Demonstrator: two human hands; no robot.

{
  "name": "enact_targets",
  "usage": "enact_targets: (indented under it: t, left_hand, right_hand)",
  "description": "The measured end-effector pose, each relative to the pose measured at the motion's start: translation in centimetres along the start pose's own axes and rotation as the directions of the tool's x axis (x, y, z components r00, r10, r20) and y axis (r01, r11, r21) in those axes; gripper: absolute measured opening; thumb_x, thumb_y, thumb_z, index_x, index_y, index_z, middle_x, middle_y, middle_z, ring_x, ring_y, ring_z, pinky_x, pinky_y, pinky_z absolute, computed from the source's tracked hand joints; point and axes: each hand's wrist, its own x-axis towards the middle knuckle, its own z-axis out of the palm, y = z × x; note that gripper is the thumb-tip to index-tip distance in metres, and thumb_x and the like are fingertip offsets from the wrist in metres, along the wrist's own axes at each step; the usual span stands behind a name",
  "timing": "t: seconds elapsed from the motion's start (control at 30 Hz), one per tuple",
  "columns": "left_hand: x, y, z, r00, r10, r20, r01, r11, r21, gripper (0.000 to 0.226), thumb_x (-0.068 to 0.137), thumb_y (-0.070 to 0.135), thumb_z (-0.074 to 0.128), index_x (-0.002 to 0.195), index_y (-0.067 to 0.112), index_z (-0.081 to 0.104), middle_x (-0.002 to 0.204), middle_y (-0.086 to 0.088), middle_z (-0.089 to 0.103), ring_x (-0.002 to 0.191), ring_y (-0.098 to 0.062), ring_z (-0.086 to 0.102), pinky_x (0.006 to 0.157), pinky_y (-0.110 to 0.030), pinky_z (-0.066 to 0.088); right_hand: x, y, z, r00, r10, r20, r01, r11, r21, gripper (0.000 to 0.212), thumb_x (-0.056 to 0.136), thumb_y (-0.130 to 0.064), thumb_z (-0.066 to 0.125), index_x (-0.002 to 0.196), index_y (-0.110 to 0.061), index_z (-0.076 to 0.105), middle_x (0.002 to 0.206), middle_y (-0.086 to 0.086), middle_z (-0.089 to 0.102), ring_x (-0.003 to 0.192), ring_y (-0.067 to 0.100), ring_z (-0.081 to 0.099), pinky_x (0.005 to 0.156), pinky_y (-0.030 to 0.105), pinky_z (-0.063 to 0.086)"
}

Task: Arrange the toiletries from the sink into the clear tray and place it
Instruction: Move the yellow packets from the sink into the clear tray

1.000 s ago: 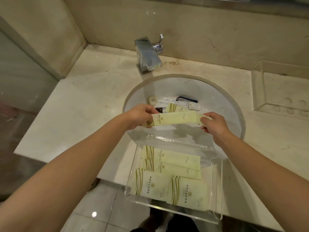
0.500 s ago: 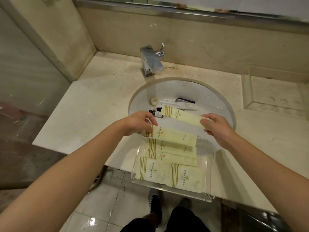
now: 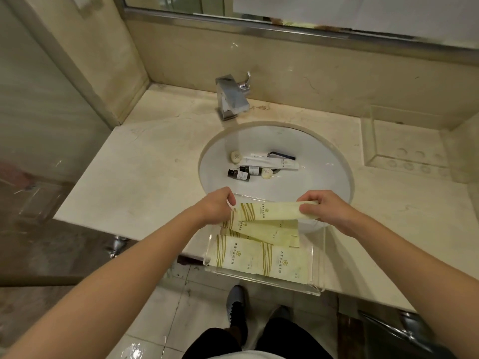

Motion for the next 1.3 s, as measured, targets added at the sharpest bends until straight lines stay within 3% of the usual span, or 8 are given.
enact_targets:
  t: [0.1, 0.27, 0.43, 0.73, 0.83, 1.03, 1.17, 1.3]
  left_hand:
    - [-0.5, 0.2, 0.9, 0.998, 0.049, -0.040, -0.044, 0.992, 0.118, 0.040, 0.084, -0.005, 0.051, 0.119, 0.015, 0.045, 0.104, -0.010, 0.059, 0.094, -0.026, 0.061, 0.079, -0.038, 0.054]
    - [-1.4, 0.8, 2.2, 0.976, 0.190, -0.105, -0.141, 0.923, 0.359, 0.044, 0.083, -0.004, 0.049, 0.124, 0.011, 0.043, 0.083, -0.003, 0.054, 0.076, -0.022, 0.056, 0.057, -0.029, 0.044]
    - [-2.2, 1.6, 2.3, 0.942, 0.304, -0.139, -0.160, 0.774, 0.612, 0.043, 0.083, -0.004, 0.046, 0.123, 0.010, 0.043, 0.098, -0.009, 0.061, 0.080, -0.026, 0.055, 0.061, -0.034, 0.038]
    - [-1.0, 0.3, 1.7, 0.946, 0.253, -0.205, -0.102, 0.828, 0.551, 0.040, 0.084, 0.006, 0.054, 0.123, 0.012, 0.046, 0.113, -0.008, 0.056, 0.094, -0.027, 0.060, 0.073, -0.039, 0.054]
    - [-0.7, 0.0, 1.5, 0.955, 0.204, -0.216, -0.061, 0.847, 0.528, 0.039, 0.083, 0.013, 0.058, 0.121, 0.013, 0.046, 0.113, -0.008, 0.054, 0.089, -0.027, 0.059, 0.073, -0.039, 0.054]
    - [-0.1, -0.4, 1.7, 0.960, 0.123, -0.251, 0.010, 0.882, 0.470, 0.037, 0.083, 0.018, 0.064, 0.112, 0.012, 0.042, 0.107, -0.009, 0.050, 0.078, -0.026, 0.056, 0.069, -0.038, 0.053]
    - [0.3, -0.5, 1.6, 0.962, 0.037, -0.269, 0.070, 0.923, 0.379, 0.044, 0.080, 0.019, 0.067, 0.112, 0.012, 0.037, 0.109, -0.010, 0.047, 0.080, -0.029, 0.058, 0.070, -0.039, 0.053]
    - [0.7, -0.4, 1.3, 0.960, -0.085, -0.266, 0.151, 0.960, 0.237, 0.055, 0.080, 0.021, 0.068, 0.120, 0.013, 0.032, 0.112, -0.012, 0.046, 0.093, -0.033, 0.058, 0.076, -0.039, 0.052]
  right_hand:
    - [-0.2, 0.2, 0.2, 1.000, 0.008, -0.020, -0.008, 1.000, 0.013, 0.011, 0.086, -0.005, 0.062, 0.088, -0.013, 0.069, 0.079, -0.001, 0.062, 0.070, 0.012, 0.052, 0.060, 0.023, 0.041]
    - [-0.7, 0.2, 0.5, 0.996, 0.012, -0.094, -0.006, 0.998, 0.063, 0.010, 0.086, -0.004, 0.062, 0.085, -0.013, 0.068, 0.076, -0.003, 0.061, 0.068, 0.013, 0.052, 0.061, 0.024, 0.041]
    - [-1.1, 0.2, 1.2, 0.991, 0.005, -0.131, -0.004, 1.000, 0.005, 0.009, 0.086, -0.005, 0.063, 0.086, -0.013, 0.067, 0.081, -0.002, 0.062, 0.070, 0.012, 0.053, 0.061, 0.025, 0.042]
    - [-0.8, 0.4, 4.0, 0.991, -0.025, -0.130, 0.003, 0.985, -0.170, 0.016, 0.085, -0.009, 0.061, 0.098, -0.016, 0.068, 0.099, -0.001, 0.062, 0.090, 0.017, 0.059, 0.068, 0.032, 0.055]
    - [-0.9, 0.6, 4.8, 0.976, -0.032, -0.217, -0.036, 0.952, -0.303, 0.018, 0.083, -0.009, 0.061, 0.099, -0.016, 0.065, 0.092, -0.001, 0.059, 0.092, 0.022, 0.060, 0.081, 0.037, 0.053]
    - [-2.1, 0.9, 6.2, 0.911, -0.031, -0.412, -0.167, 0.885, -0.435, 0.020, 0.088, -0.017, 0.053, 0.108, -0.012, 0.053, 0.103, 0.005, 0.058, 0.086, 0.024, 0.055, 0.069, 0.032, 0.043]
    - [-2.5, 1.1, 6.4, 0.905, 0.079, -0.418, -0.276, 0.856, -0.437, 0.026, 0.090, -0.022, 0.050, 0.114, -0.010, 0.050, 0.104, 0.006, 0.057, 0.087, 0.026, 0.055, 0.069, 0.032, 0.042]
    - [-2.0, 0.8, 6.6, 0.914, 0.218, -0.342, -0.321, 0.905, -0.280, 0.032, 0.090, -0.024, 0.049, 0.118, -0.007, 0.048, 0.105, 0.009, 0.058, 0.087, 0.025, 0.056, 0.068, 0.031, 0.043]
